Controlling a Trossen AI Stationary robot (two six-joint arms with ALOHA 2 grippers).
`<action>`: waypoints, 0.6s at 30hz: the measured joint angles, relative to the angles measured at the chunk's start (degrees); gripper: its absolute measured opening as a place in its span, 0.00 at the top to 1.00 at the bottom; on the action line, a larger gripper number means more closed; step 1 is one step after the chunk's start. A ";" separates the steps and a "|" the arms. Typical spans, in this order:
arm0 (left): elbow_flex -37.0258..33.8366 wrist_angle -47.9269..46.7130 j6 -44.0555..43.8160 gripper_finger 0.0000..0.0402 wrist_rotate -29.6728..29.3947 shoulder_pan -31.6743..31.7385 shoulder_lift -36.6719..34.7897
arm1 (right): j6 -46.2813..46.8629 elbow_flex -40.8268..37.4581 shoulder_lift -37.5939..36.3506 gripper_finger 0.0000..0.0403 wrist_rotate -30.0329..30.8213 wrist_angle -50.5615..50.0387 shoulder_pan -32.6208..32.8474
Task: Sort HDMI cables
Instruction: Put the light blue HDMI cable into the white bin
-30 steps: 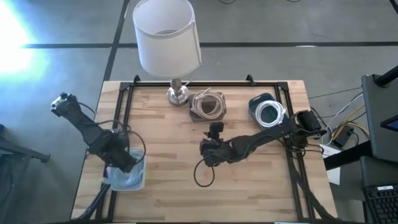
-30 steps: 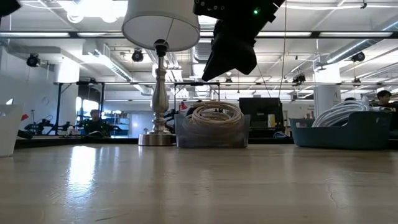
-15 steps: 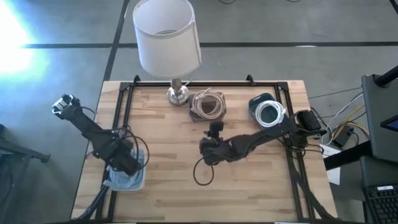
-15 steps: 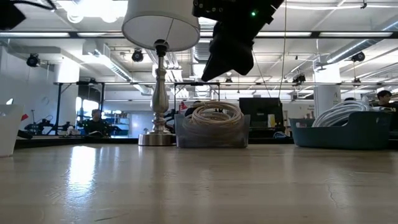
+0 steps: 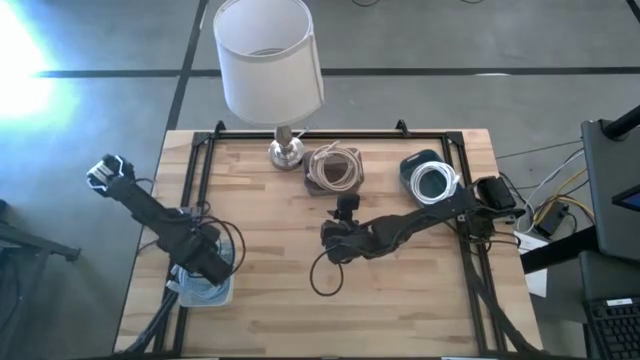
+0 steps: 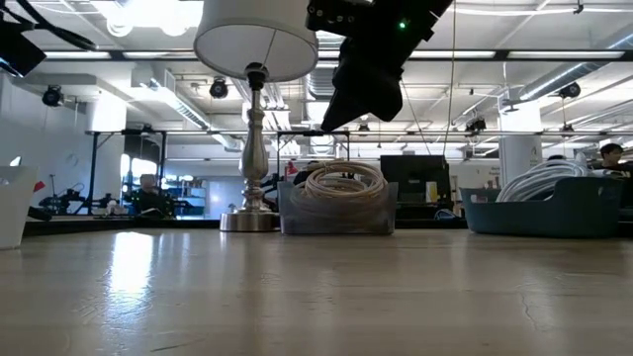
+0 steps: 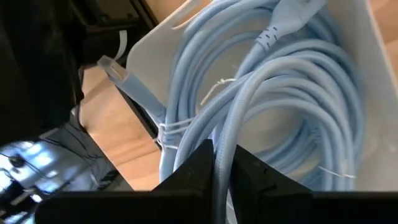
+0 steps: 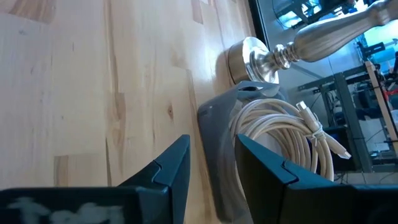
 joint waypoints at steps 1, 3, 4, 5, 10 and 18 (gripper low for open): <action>-0.19 0.00 0.82 0.89 0.01 0.00 0.20 | 0.01 0.00 0.00 0.70 -0.01 0.02 -0.02; -0.38 0.04 1.40 0.89 0.24 0.08 0.32 | 0.00 0.00 0.00 0.70 0.01 0.02 -0.02; -0.45 0.04 1.19 0.89 0.30 0.25 0.30 | 0.00 0.00 0.00 0.70 0.00 0.02 -0.06; -0.52 0.02 0.58 0.89 0.24 0.42 0.26 | 0.00 0.00 0.00 0.69 0.01 0.02 -0.08; -1.20 0.11 0.30 0.89 -1.48 0.46 0.07 | 0.00 0.00 0.00 0.68 0.01 0.04 -0.31; -3.97 1.88 4.54 0.89 -1.86 0.55 0.14 | 0.10 0.00 0.00 0.70 -1.79 0.09 -0.45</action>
